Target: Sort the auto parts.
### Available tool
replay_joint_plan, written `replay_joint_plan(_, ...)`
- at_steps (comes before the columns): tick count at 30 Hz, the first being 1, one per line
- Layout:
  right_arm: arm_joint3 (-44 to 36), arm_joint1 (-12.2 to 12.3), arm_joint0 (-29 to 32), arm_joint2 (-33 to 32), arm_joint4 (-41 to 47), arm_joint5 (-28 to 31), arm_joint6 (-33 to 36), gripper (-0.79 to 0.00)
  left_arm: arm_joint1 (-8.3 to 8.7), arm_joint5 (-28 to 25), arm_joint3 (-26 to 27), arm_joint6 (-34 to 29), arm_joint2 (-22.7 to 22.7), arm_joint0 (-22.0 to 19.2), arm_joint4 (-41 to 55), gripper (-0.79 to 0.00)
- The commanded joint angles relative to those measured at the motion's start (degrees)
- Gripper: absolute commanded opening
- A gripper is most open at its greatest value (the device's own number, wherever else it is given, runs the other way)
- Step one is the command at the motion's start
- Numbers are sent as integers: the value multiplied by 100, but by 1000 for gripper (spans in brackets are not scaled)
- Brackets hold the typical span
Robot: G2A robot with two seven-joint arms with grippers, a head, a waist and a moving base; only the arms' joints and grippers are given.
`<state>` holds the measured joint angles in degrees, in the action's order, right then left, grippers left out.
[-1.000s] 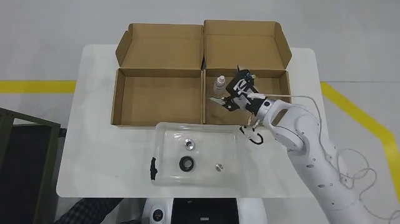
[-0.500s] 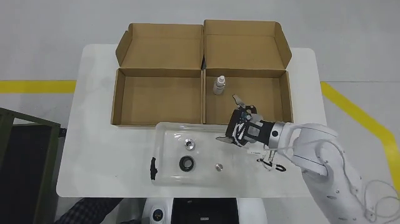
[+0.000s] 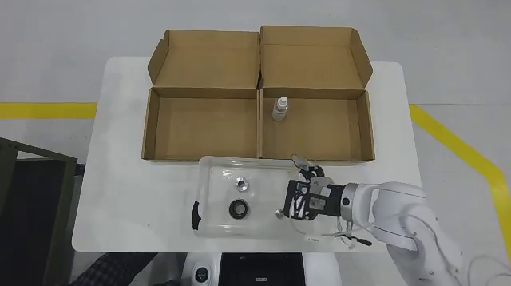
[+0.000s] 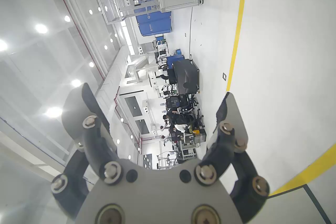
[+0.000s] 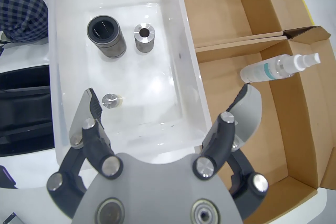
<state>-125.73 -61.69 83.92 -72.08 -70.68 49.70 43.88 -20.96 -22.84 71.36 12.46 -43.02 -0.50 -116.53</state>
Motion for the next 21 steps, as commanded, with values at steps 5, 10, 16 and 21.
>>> replay_joint_plan(5, -83, 47, 134, 140, -155, 81, 127, 0, 0, 0, 0, 0, 0, 0, 0, 0)
replay_joint_plan(10, -59, 77, 173, 292, -240, 120, 200, 0, 0, 0, 0, 0, 0, 0, 0, 0)
replay_joint_plan(16, 134, 87, 28, 534, -281, 96, 272, 0, 0, 0, 0, 0, 0, 0, 0, 0)
replay_joint_plan(21, 303, 88, -157, 732, -277, 59, 391, 0, 0, 0, 0, 0, 0, 0, 0, 0)
